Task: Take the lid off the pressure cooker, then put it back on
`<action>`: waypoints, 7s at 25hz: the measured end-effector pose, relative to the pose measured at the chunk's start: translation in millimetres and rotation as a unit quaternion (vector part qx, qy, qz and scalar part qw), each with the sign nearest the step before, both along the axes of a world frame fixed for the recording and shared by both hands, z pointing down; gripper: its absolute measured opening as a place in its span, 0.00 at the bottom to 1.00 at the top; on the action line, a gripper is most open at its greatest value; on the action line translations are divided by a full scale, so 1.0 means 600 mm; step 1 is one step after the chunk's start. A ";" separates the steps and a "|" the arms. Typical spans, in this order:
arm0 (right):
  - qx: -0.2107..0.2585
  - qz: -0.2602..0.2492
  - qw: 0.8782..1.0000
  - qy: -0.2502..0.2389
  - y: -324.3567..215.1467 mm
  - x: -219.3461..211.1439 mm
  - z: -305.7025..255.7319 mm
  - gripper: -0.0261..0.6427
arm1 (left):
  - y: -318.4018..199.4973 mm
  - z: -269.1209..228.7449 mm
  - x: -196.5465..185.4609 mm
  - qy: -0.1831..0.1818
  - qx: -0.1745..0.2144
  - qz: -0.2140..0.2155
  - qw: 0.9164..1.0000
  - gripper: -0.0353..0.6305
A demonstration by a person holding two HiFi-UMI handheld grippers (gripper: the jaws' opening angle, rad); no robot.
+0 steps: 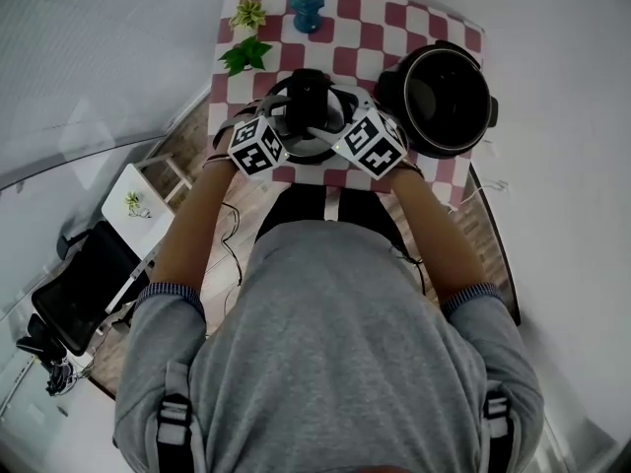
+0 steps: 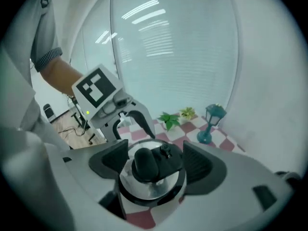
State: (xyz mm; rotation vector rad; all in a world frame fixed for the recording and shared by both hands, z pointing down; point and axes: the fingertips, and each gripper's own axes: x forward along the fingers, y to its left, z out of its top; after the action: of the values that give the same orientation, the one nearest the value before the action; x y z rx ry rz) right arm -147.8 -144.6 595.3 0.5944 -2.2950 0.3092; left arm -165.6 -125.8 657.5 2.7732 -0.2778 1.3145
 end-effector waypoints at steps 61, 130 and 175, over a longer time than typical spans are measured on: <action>0.045 0.005 0.992 -0.120 0.028 0.025 -0.133 0.71 | 0.003 -0.228 0.009 0.195 0.074 -0.051 0.977 0.55; -0.075 -0.183 0.958 0.209 0.048 -0.033 0.167 0.47 | 0.011 0.051 0.011 -0.069 -0.025 0.132 0.989 0.50; -0.013 -0.085 0.976 0.202 -0.046 0.092 -0.163 0.47 | -0.079 -0.275 0.137 -0.104 0.066 0.216 0.969 0.50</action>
State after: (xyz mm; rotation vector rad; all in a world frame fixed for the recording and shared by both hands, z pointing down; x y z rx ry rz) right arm -92.8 -172.5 497.6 0.4008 -1.9295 0.1220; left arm -83.3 -173.4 492.6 2.9144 0.2588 1.7430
